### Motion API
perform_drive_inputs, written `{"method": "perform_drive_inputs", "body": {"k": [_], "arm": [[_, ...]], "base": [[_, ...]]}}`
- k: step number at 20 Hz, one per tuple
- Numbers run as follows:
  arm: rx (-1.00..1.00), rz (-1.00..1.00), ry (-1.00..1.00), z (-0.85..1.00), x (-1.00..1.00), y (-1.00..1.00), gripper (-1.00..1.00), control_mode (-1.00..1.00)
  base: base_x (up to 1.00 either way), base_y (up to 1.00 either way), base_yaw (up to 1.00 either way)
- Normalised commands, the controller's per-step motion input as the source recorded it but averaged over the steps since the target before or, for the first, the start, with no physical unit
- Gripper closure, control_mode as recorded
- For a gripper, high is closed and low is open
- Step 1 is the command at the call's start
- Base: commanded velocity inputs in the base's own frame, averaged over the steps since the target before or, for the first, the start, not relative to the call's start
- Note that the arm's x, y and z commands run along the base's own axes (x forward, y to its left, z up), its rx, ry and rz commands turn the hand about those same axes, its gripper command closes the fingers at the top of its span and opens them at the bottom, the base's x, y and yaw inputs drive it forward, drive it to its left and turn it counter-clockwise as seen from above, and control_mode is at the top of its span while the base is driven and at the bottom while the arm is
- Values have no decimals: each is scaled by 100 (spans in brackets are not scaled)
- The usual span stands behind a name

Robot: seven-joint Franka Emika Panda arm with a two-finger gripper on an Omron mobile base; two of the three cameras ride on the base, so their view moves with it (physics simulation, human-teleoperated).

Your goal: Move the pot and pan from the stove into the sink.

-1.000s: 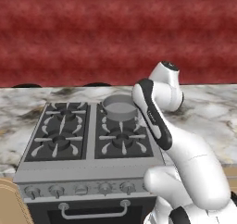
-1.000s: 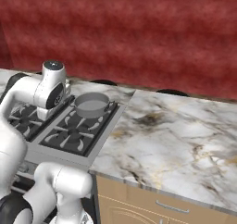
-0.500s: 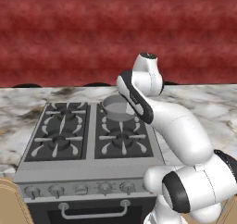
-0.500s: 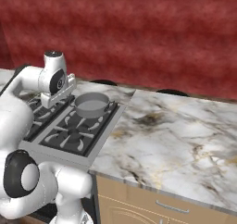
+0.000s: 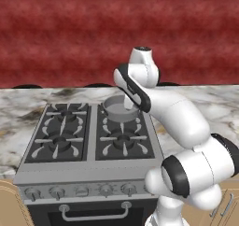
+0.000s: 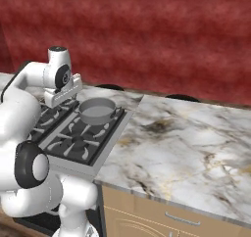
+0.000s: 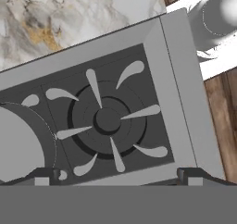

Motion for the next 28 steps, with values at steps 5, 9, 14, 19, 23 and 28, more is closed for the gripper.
{"method": "perform_drive_inputs", "body": {"k": [5,9,14,19,23,28], "arm": [[-4,0,0,-23,8,0,-100,-100],[-9,0,0,-37,19,0,-100,-100],[-7,0,0,-22,26,0,-100,-100],[-4,0,0,-20,34,-2,-100,-100],[-3,0,0,-24,39,-5,-100,-100],[-1,0,0,-24,36,-5,-100,-100]], "base": [[0,0,0],[0,0,0],[0,0,0],[0,0,0],[0,0,0],[0,0,0]]}}
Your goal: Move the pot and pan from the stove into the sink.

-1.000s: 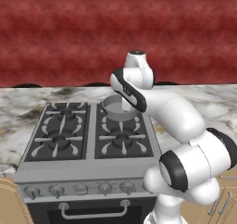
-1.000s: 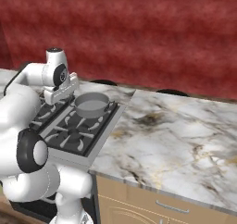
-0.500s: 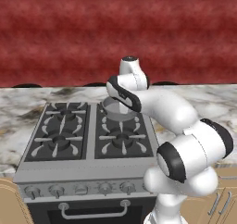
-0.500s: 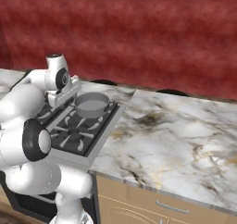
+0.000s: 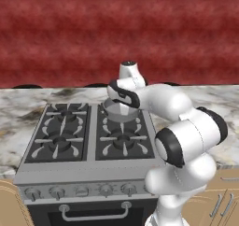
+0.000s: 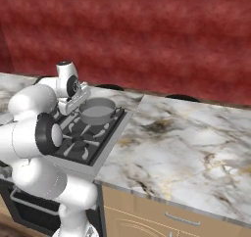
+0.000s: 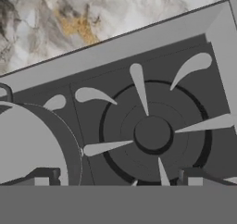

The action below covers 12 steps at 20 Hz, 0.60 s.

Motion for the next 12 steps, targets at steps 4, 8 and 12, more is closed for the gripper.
{"method": "perform_drive_inputs", "body": {"k": [4,8,12], "arm": [[0,0,0,-26,31,-3,-100,-100],[0,0,0,-25,28,-1,-100,-100],[-1,0,0,-24,24,0,-100,-100]], "base": [[0,0,0],[0,0,0],[0,0,0]]}}
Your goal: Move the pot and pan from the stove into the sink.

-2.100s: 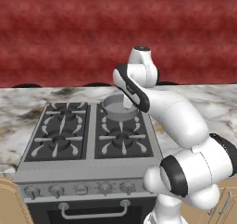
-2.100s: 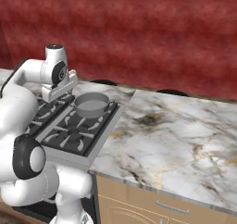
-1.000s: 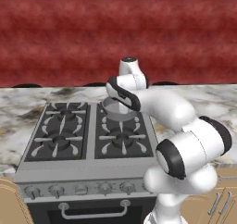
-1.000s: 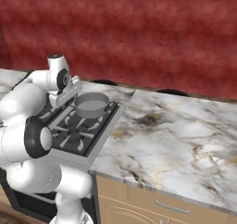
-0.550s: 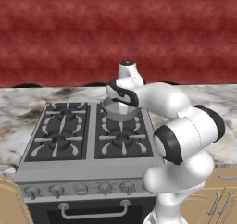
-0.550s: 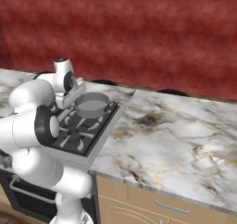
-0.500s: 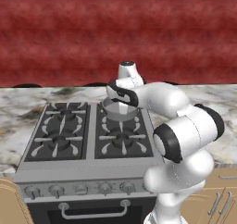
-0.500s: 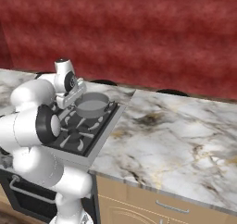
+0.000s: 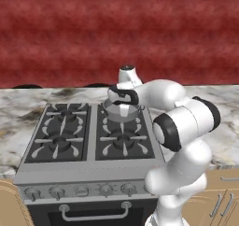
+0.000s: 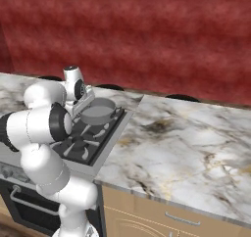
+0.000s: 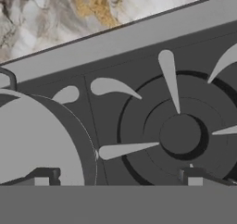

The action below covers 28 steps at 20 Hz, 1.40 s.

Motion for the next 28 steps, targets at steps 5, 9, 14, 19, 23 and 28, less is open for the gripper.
{"method": "perform_drive_inputs", "body": {"k": [5,9,14,19,23,28], "arm": [[-2,0,0,-22,20,0,-100,-100],[-1,0,0,-24,29,0,-100,-100],[-1,0,0,-25,30,0,-100,-100],[-1,0,0,-24,21,0,-100,-100],[-2,0,0,-25,18,0,-100,-100],[-2,0,0,-22,24,0,-100,-100]], "base": [[0,0,0],[0,0,0],[0,0,0],[0,0,0],[0,0,0],[0,0,0]]}}
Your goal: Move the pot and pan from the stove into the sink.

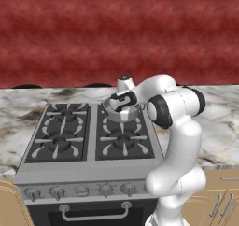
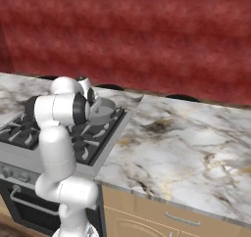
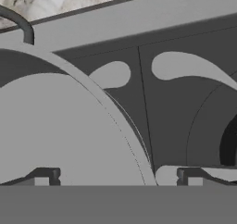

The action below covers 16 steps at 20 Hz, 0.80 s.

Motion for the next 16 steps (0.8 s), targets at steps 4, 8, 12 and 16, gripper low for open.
{"method": "perform_drive_inputs", "body": {"k": [4,8,12,16], "arm": [[-2,0,0,-19,29,0,-100,-100],[-2,0,0,-8,17,0,-100,-100],[0,0,0,0,0,0,100,-100],[0,0,0,0,0,0,100,-100]], "base": [[0,0,0],[0,0,0],[0,0,0],[0,0,0]]}}
